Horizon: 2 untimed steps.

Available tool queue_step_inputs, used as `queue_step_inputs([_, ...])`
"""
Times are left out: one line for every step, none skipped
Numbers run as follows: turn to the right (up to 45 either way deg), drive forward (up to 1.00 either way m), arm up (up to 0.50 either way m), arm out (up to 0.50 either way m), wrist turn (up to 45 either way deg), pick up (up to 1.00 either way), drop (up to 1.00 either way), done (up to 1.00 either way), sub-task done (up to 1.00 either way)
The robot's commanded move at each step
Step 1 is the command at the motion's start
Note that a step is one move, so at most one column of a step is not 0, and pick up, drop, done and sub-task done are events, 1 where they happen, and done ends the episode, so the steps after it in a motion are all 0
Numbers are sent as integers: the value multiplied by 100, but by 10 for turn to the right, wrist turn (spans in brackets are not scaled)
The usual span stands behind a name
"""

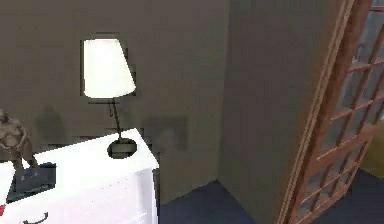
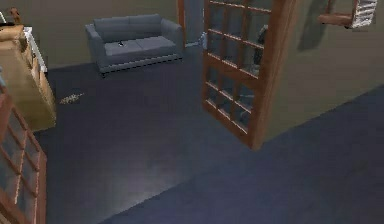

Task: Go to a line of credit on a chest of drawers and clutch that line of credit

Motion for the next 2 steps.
queue_step_inputs([-450, 0, 0, 0, 0, 0, 0, 0, 0])
queue_step_inputs([-450, 0, 0, 0, 0, 0, 0, 0, 0])
